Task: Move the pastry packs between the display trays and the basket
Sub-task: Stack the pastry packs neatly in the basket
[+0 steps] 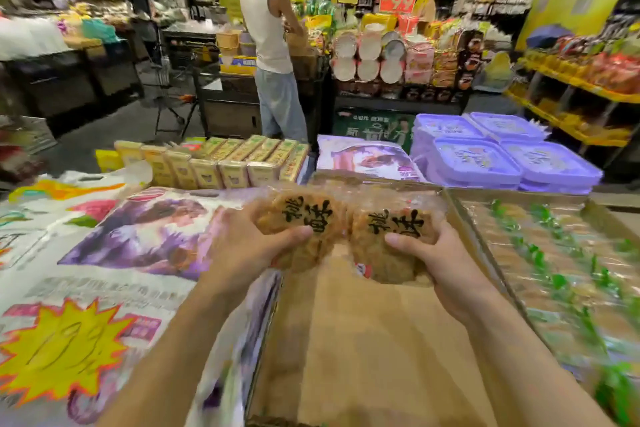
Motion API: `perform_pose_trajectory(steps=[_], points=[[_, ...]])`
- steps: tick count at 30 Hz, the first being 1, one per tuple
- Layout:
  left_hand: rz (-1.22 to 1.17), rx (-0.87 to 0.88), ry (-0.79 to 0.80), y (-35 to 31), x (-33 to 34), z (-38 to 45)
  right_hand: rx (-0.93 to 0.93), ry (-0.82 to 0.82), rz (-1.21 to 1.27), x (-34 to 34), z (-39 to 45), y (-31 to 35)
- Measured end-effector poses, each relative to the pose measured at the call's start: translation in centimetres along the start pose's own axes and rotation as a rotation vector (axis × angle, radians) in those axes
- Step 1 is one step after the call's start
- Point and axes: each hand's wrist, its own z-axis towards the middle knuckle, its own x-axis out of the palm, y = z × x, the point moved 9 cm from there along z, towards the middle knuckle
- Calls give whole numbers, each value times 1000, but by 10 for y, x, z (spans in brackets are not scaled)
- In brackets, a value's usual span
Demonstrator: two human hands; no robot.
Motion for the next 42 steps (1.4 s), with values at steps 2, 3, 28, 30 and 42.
perform_pose_trajectory(steps=[2, 3, 28, 30, 42], points=[[146, -12, 47, 15, 33, 44, 44, -27, -71, -37, 37, -14], [241, -3, 76, 23, 47, 67, 60, -23, -121, -51, 56, -22], [1546, 427, 386, 143, 151, 186, -350, 100, -1727, -28, 160, -106], [1546, 423, 429, 147, 151, 191, -298, 105, -1762, -28, 163, -114], [1474, 333, 506, 139, 145, 190, -233, -37, -1780, -14, 153, -104]])
